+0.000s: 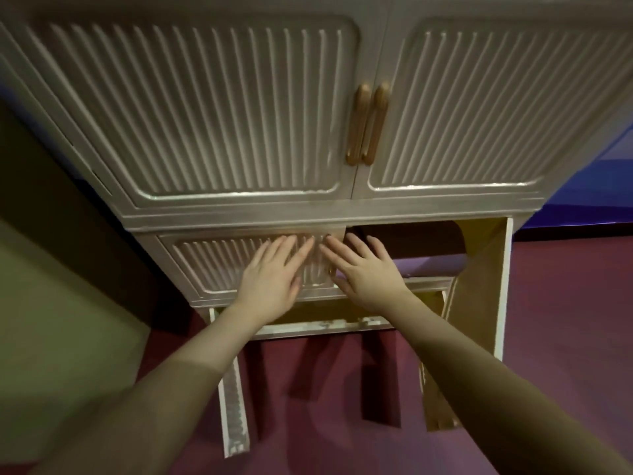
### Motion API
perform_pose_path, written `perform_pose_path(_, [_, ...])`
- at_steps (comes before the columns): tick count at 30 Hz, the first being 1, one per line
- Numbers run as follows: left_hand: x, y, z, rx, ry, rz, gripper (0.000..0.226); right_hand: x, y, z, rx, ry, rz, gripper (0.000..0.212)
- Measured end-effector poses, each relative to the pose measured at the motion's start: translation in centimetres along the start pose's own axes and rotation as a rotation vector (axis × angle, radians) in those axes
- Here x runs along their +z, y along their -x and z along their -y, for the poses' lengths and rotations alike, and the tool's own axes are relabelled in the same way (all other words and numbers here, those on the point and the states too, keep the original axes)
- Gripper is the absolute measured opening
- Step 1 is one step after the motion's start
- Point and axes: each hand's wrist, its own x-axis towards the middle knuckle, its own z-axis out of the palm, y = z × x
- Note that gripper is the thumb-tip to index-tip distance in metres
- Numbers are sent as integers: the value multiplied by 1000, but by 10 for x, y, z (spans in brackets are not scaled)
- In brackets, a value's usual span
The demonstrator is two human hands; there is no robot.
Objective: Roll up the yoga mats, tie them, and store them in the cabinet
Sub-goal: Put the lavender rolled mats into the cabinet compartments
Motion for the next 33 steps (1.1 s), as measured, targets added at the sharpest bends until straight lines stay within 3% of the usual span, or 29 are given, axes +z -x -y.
perform_pose_path(5, [-54, 5, -20, -109, 73, 85, 63, -47, 10, 0, 25, -144, 25, 50])
perform_pose_path(10, [-114, 0, -65, -67, 132, 101, 54, -106, 47, -26, 212, -212, 6, 48])
perform_pose_path(19, [-126, -31, -169, 34, 174, 284, 54, -129, 150, -115, 605, -237, 317, 53])
perform_pose_path(26, [-92, -27, -213, 155, 203, 473, 59, -104, 162, -117, 469, -250, 408, 50])
perform_pose_path(30, [-79, -20, -197, 170, 72, 598, 63, -96, 138, -102, 447, -260, 353, 57])
perform_pose_path(33, [-75, -22, -171, 132, -47, 582, 72, -90, 115, -93, 473, -312, 342, 66])
